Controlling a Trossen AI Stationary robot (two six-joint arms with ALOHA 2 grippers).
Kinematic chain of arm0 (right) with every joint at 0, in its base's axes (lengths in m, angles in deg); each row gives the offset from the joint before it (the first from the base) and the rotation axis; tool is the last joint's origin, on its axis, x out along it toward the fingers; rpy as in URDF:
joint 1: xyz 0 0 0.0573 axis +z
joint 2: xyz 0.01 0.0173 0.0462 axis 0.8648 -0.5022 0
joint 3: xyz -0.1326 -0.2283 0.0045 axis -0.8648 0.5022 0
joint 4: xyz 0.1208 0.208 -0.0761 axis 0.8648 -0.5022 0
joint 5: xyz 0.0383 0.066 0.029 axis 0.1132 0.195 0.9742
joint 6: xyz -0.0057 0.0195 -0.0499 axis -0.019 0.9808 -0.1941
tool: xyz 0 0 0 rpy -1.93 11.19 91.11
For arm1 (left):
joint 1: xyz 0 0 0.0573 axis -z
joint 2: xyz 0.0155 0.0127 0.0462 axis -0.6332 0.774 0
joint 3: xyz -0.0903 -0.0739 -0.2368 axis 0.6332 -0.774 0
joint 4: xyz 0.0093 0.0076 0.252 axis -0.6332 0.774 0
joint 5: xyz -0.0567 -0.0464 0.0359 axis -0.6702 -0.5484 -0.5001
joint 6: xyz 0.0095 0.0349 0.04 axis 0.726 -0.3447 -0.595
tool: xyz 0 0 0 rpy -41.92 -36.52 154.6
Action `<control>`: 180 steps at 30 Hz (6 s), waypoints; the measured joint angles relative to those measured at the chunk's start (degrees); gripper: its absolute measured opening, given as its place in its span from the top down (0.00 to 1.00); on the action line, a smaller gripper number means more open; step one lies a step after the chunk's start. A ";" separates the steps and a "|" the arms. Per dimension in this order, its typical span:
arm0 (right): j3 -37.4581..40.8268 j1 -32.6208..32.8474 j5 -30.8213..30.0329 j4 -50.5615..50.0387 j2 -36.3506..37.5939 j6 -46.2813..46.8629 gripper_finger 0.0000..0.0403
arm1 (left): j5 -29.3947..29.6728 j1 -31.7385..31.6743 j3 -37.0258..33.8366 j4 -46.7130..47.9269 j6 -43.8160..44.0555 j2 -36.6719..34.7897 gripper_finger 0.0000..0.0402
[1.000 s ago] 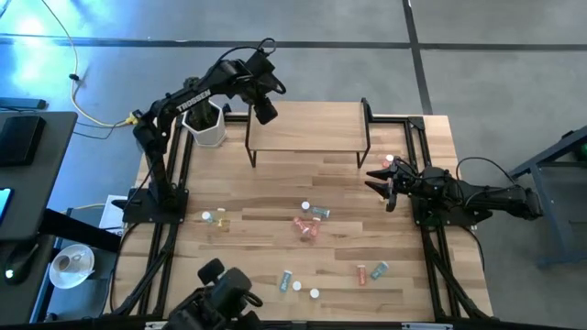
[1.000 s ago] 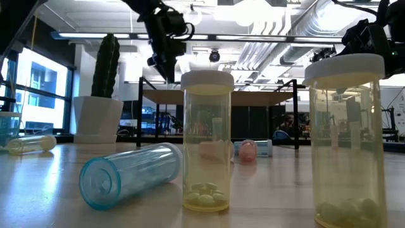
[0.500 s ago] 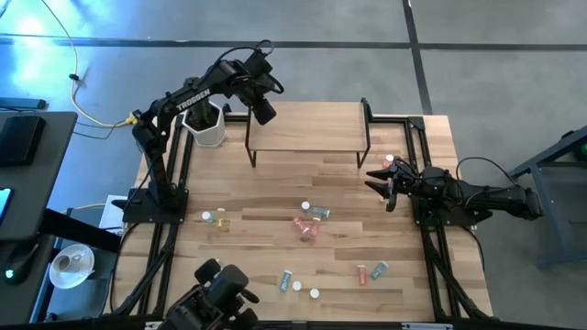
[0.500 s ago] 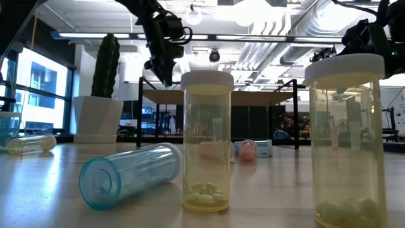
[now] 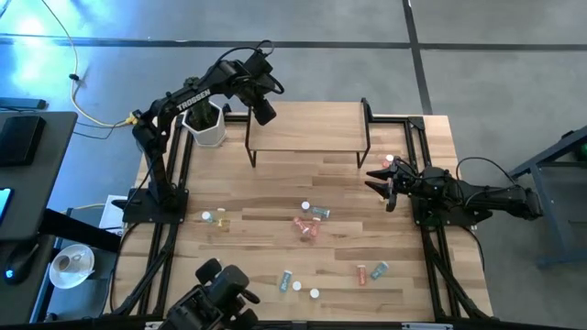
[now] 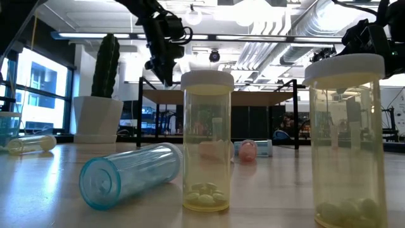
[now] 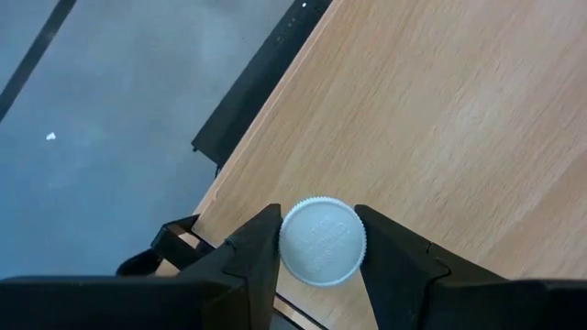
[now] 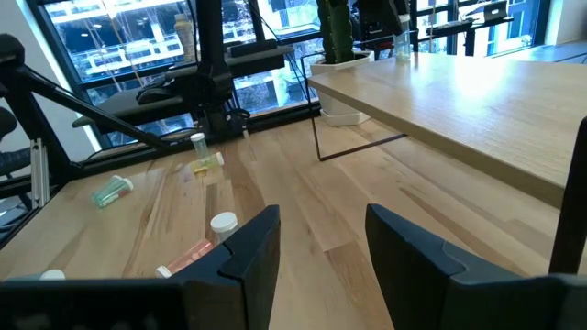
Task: Pick and place medicine bottles onto shelf by color
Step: Put the light blue pill bottle on the shelf, then put the blue pill bottle on the shelf
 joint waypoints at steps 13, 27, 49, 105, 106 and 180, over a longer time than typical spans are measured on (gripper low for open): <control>0.00 0.01 0.02 0.02 -0.01 -0.01 0.62 | 1.86 0.00 0.73 -0.39 -0.01 0.00 0.56; -0.02 -0.01 0.00 0.00 -0.01 -0.01 0.62 | -1.71 0.13 9.99 5.73 -1.44 -0.29 0.55; 0.00 -0.01 0.05 0.01 -0.01 7.51 0.62 | -18.43 4.23 -22.98 -18.48 -0.03 -21.70 0.59; -22.31 3.76 1.83 15.51 -48.66 -6.62 0.46 | -17.50 27.52 -60.92 -56.73 9.67 -37.62 0.59; -23.00 4.52 1.84 15.49 -50.41 -7.35 0.46 | -17.49 27.96 -60.92 -56.60 10.09 -37.62 0.59; -42.60 7.71 10.48 17.14 -90.44 -13.65 0.74 | -9.84 31.28 -60.89 -50.80 10.54 -37.62 0.60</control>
